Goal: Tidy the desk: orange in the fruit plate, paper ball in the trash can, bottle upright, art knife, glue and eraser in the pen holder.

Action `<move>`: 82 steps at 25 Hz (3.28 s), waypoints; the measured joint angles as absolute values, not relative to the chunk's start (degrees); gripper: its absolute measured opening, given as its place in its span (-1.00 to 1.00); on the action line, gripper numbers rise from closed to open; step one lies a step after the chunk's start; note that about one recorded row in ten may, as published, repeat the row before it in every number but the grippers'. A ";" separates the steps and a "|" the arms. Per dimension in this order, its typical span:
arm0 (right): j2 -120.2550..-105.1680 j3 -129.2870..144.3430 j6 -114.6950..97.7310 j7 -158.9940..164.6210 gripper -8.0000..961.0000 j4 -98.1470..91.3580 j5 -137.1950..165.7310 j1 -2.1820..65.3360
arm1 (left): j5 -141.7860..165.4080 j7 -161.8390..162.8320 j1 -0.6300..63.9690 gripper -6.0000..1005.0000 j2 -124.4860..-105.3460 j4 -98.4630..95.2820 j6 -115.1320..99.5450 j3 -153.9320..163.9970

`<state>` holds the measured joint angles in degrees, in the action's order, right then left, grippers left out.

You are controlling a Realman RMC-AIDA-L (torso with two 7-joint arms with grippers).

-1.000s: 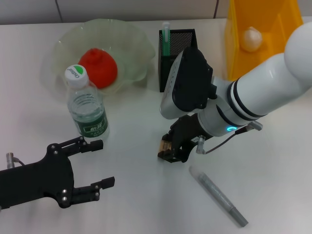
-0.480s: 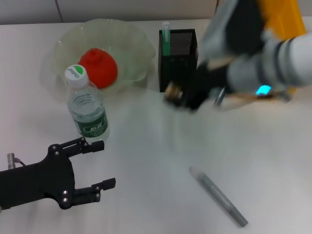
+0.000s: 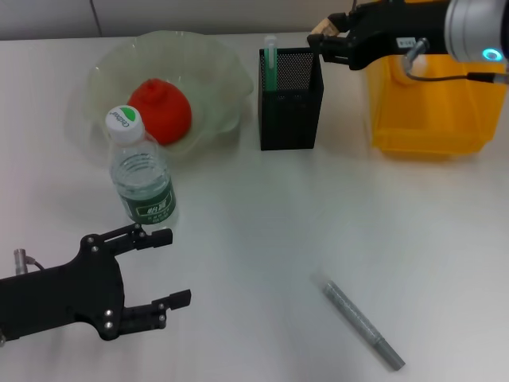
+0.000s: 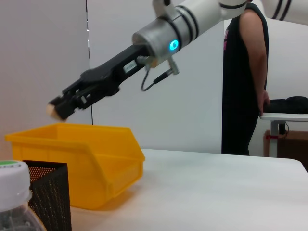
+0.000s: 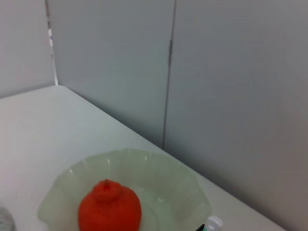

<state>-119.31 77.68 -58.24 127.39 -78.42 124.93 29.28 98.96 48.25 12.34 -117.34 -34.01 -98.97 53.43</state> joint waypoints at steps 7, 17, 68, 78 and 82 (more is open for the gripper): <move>-119.16 75.08 -57.44 124.81 -0.16 -64.97 125.33 37.33 | 98.96 48.25 12.74 0.56 -117.34 -34.01 -99.03 53.19; -119.18 73.64 -65.11 132.21 0.22 -71.04 130.71 36.67 | 98.96 48.25 13.00 0.56 -117.33 -34.18 -99.39 52.98; -119.88 106.62 -90.76 162.27 0.31 -81.18 146.44 34.60 | 98.96 48.78 13.28 0.56 -116.99 -34.82 -99.73 53.00; -119.89 106.62 -89.18 164.19 -0.23 -80.50 146.23 34.39 | 98.96 48.79 13.24 0.56 -117.07 -34.81 -99.79 52.99; -119.89 106.23 -89.06 164.65 -0.33 -80.94 145.44 34.04 | 98.96 48.84 13.26 0.56 -117.04 -34.81 -99.84 53.00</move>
<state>-119.89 106.23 -89.06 164.65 -80.94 145.44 34.04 98.96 48.84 13.26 -117.04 -34.81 -99.84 53.00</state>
